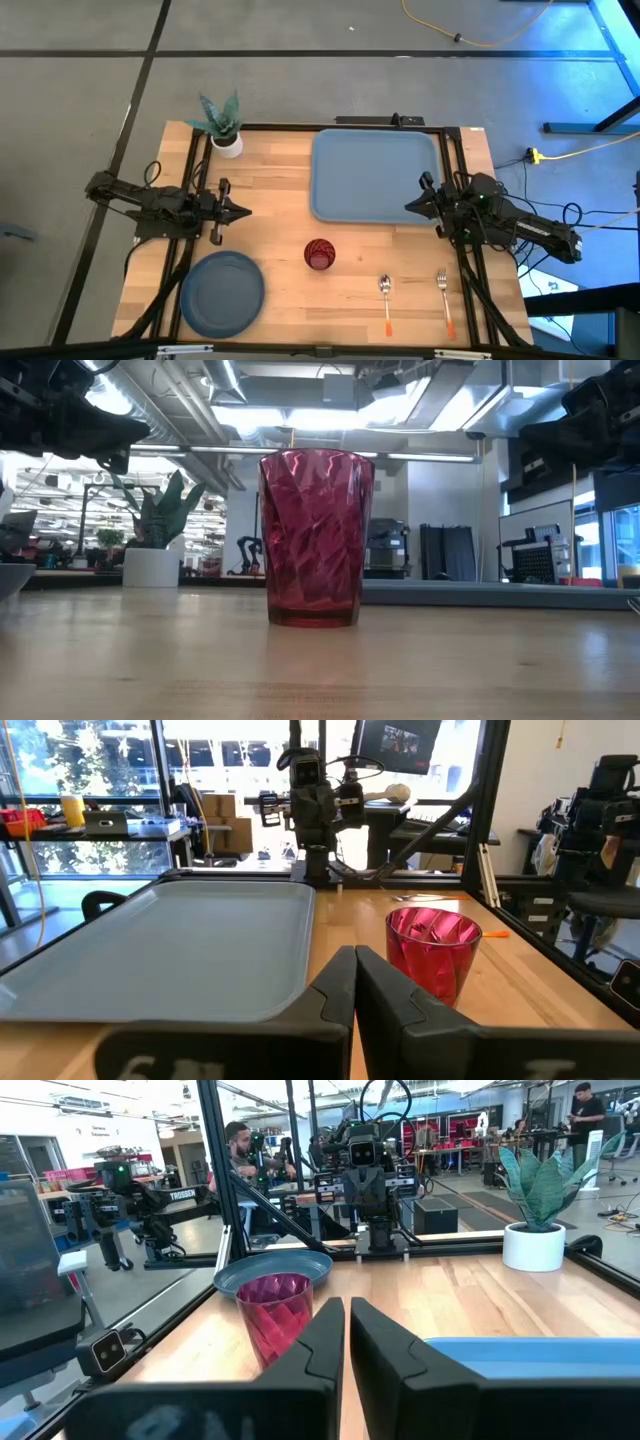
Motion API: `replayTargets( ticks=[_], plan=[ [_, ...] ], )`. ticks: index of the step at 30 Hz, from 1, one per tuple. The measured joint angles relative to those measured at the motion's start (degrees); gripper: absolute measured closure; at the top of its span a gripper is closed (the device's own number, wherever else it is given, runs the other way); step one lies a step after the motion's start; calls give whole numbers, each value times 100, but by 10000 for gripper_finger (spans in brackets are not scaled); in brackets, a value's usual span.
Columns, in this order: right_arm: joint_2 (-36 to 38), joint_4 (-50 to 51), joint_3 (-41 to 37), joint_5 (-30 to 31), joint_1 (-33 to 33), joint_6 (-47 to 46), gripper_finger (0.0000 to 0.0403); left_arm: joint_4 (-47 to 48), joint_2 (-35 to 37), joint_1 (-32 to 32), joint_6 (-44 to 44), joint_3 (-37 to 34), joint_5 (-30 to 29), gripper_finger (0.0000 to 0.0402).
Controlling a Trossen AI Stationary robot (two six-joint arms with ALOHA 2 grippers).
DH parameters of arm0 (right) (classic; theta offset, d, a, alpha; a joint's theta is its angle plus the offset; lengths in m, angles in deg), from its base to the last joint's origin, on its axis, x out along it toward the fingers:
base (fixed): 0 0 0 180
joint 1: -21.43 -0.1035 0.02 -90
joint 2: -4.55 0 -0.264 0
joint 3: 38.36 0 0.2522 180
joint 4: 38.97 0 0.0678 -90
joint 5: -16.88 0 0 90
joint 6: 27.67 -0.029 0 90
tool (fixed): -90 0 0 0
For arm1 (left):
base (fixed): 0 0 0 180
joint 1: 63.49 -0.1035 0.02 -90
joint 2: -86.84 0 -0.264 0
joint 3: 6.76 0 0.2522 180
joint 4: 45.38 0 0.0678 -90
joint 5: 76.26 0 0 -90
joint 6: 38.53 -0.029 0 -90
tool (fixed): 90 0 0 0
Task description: Pick and place plate/cup/fork/spoon on tray
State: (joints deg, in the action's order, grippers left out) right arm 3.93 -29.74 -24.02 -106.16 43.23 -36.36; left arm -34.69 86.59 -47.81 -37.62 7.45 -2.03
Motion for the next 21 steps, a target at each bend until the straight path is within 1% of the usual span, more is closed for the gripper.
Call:
replayTargets(
  ticks=[17,21],
  plan=[
    [0,0,0,-2,-1,-4,378,-2,0,-2,0,-2,0,401],
    [0,-1,0,-1,0,199,378,-1,0,-2,-2,-1,-1,401]
  ],
)
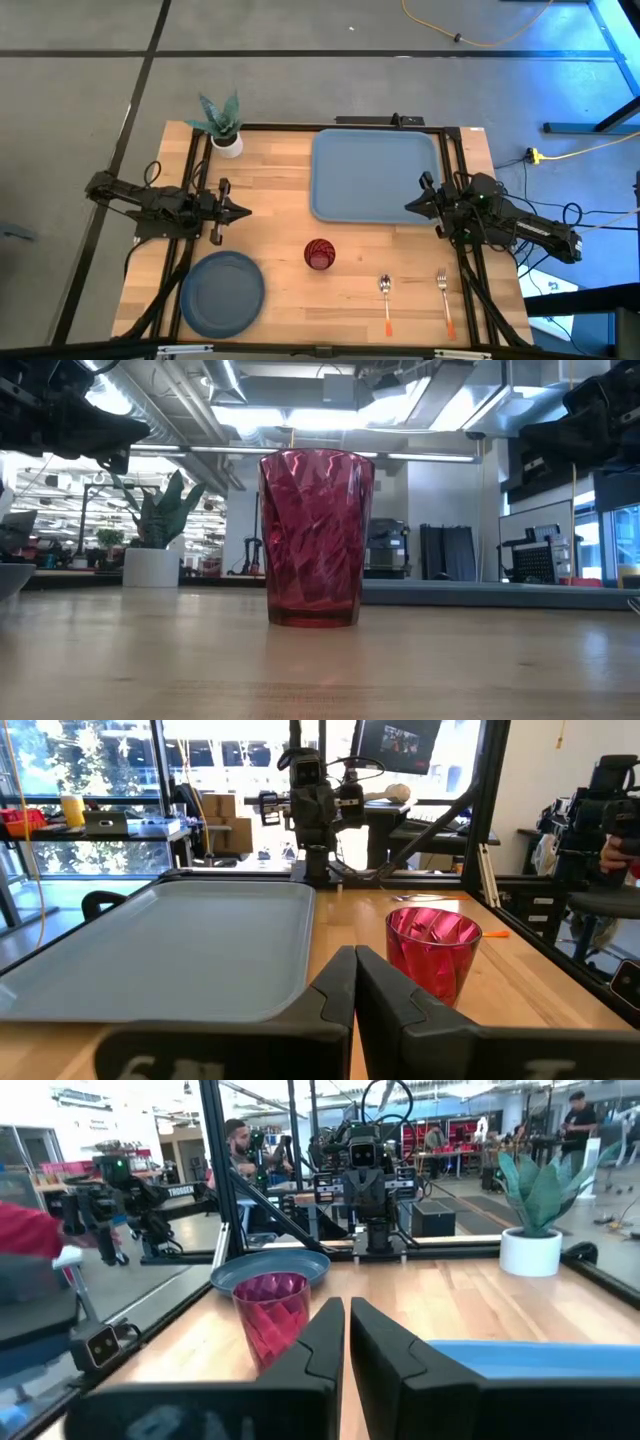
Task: Pick and place plate/cup/fork/spoon on tray
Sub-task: Move the blue tray to the center of the table
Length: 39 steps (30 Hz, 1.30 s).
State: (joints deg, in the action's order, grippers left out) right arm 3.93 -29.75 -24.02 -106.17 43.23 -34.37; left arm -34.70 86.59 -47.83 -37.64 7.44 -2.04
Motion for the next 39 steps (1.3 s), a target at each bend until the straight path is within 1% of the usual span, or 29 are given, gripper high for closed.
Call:
replayTargets(
  ticks=[5,6,9,12,14,17,20,22,24,28,31,34,36,37,39],
  plan=[
    [0,-1,0,11,-2,277,378,-4,0,0,22,-1,-3,401],
    [0,-2,0,48,-2,272,378,-13,0,3,-105,0,-60,401],
    [-2,-19,0,180,-2,119,378,-123,0,-2,-236,0,-418,401],
    [0,-41,2,351,-2,134,378,-133,-4,2,97,112,-746,401],
    [0,-41,2,634,-2,114,378,-126,-29,2,205,254,-999,401],
    [-2,4,42,1113,-1,122,378,266,-102,2,162,606,-1263,401],
    [-2,89,162,1390,0,257,378,1124,-365,2,199,1181,-1364,401],
    [-2,317,289,1406,0,363,378,1675,-678,-2,296,1568,-1430,401],
    [-2,599,431,1420,-2,411,378,1875,-1108,-24,354,2009,-1622,401],
    [-2,874,593,1609,-2,403,378,2292,-2195,-219,347,2904,-1987,401],
    [-2,871,634,1606,-2,402,378,2827,-3097,-524,360,3670,-2031,401],
    [-2,873,640,1606,-1,402,378,3384,-4056,-958,589,4403,-1814,401],
    [-2,883,642,1605,-1,388,378,3646,-4695,-1372,794,4877,-1630,401],
    [-1,898,643,1604,0,388,378,3824,-4979,-1589,869,5108,-1419,401],
    [-2,922,643,1604,-1,394,378,4201,-5487,-2081,1018,5573,-786,401]
  ],
)
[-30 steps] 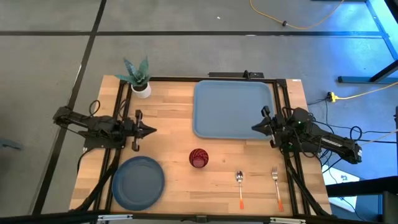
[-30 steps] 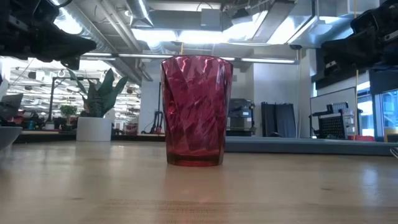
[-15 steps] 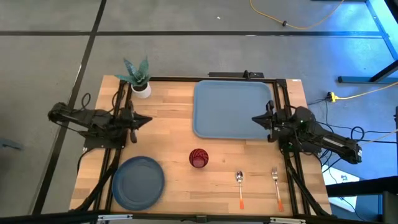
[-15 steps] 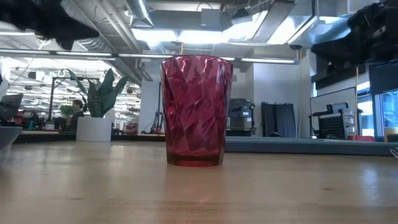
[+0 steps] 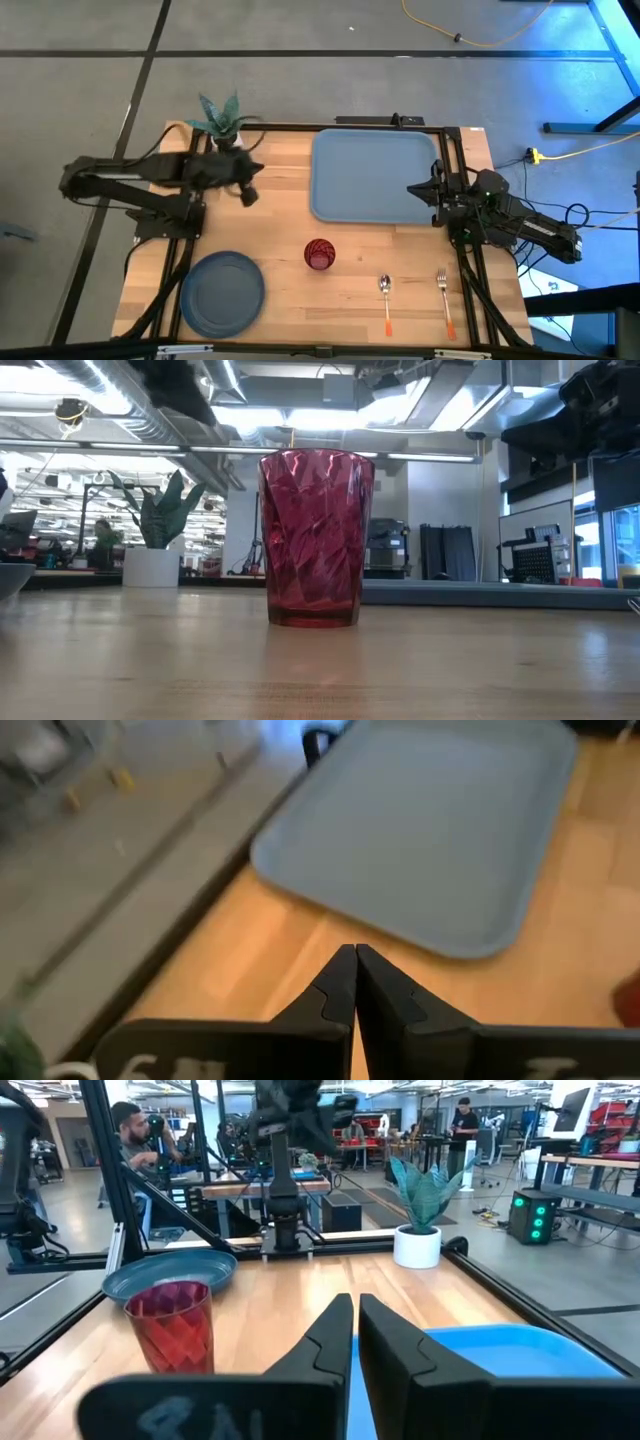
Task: Pick and place plate/cup/fork/spoon on tray
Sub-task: Move the blue tray to the center of the table
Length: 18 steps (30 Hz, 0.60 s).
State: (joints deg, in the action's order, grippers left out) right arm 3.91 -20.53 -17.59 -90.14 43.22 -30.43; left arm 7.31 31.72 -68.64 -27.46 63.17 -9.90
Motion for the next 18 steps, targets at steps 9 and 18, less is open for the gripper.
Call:
replayTargets(
  ticks=[9,18],
  plan=[
    [2,7,0,-78,1,-13,378,534,-1732,-1774,569,1398,2468,401],
    [2,89,0,-69,-1,5,378,165,-2456,-2085,370,2030,2965,401]
  ],
)
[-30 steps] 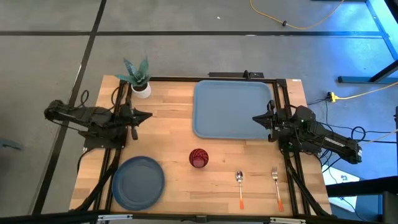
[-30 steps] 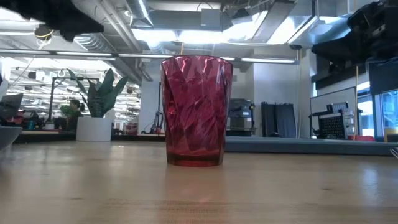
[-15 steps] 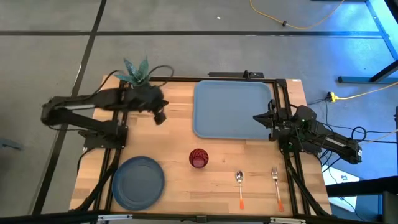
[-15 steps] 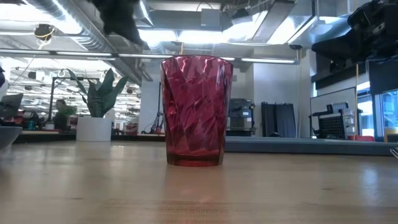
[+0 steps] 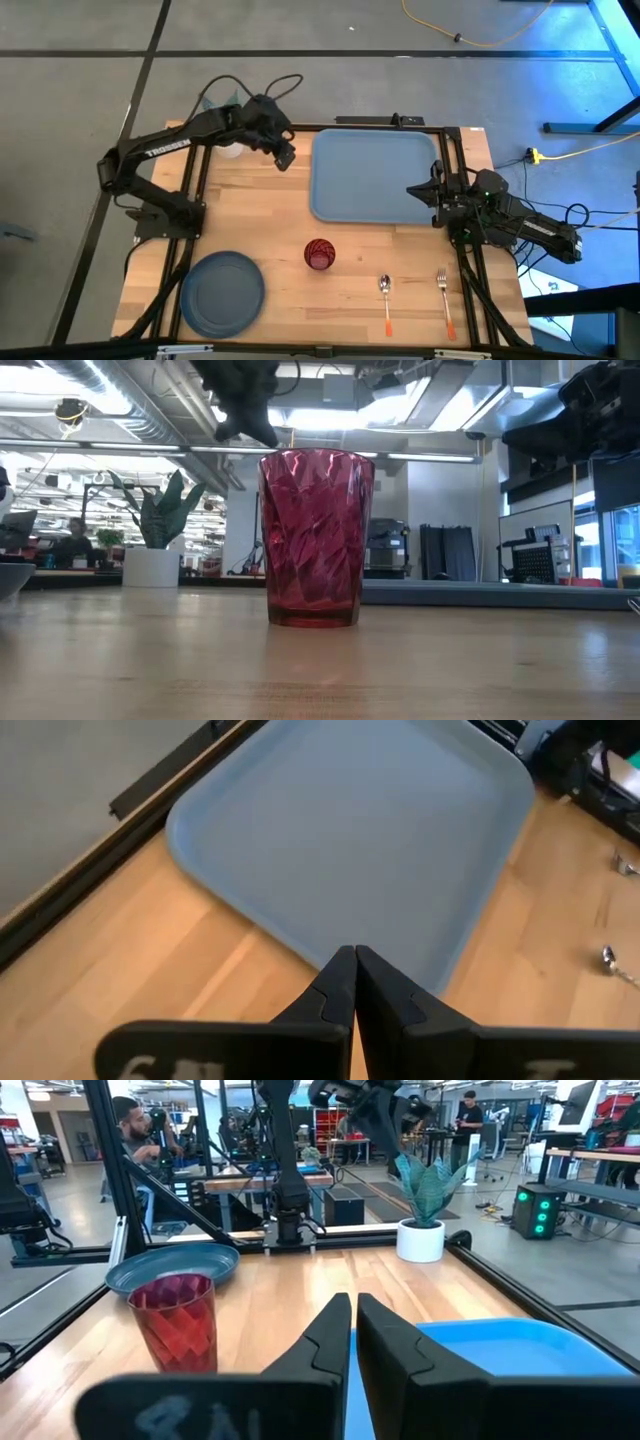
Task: Pick and place plate/cup/fork/spoon on tray
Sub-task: Move the blue tray to the center of the table
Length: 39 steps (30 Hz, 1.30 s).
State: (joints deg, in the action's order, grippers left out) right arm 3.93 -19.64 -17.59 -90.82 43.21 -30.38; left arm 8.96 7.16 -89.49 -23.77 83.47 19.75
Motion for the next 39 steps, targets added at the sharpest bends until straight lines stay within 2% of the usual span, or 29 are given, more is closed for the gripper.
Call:
replayTargets(
  ticks=[5,10,15,18,22,26,30,39],
  plan=[
    [0,4,0,3,0,3,378,-109,-172,46,14,7,-290,401],
    [0,9,0,6,1,2,378,-147,-177,65,-356,6,-288,401],
    [0,11,0,7,0,8,378,-240,-177,82,-281,4,-310,401],
    [0,11,0,8,1,10,378,-428,-254,170,-8,8,-517,401],
    [0,11,0,10,0,16,378,-427,-453,181,348,9,-388,389],
    [0,11,0,10,0,16,378,-440,-860,179,734,7,146,360],
    [0,11,0,10,0,11,378,-636,-1330,210,600,7,425,338],
    [0,11,0,10,1,12,378,-1719,-2329,256,549,0,583,333]
  ],
)
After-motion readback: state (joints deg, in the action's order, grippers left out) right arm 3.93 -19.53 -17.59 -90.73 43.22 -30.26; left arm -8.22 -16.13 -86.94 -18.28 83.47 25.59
